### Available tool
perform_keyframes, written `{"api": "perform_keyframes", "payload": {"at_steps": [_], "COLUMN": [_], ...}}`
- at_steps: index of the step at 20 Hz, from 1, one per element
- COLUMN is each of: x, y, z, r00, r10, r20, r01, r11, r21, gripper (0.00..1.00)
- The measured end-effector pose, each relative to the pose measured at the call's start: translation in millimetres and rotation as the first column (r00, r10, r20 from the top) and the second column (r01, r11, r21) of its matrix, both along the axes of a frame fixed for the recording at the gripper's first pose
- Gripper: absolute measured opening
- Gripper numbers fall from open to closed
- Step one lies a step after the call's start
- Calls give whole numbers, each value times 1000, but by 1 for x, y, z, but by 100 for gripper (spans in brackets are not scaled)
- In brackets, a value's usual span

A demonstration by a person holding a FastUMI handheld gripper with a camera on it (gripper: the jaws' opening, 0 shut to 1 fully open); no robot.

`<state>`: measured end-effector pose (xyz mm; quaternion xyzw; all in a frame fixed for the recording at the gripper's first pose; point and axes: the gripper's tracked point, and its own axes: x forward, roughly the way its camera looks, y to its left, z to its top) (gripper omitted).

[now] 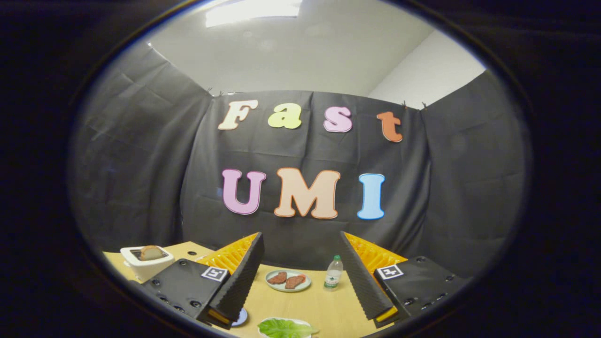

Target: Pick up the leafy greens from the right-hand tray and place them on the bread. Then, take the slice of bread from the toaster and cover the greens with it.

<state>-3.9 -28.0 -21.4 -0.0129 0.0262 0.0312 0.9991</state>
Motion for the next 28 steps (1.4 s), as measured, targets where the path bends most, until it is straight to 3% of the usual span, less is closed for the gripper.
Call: {"api": "perform_keyframes", "payload": {"at_steps": [6, 15, 20, 28], "x": [7, 16, 19, 20], "y": [-4, 3, 13, 20], "z": [-37, -99, -137, -205], "r00": [990, 937, 886, 789], "r10": [100, 246, 333, 410], "r20": [-100, -247, -323, -458], "r01": [-104, -270, -377, -496], "r11": [994, 961, 922, 864], "r21": [-39, -68, -84, -82], "gripper": [99, 100, 100, 100]}}
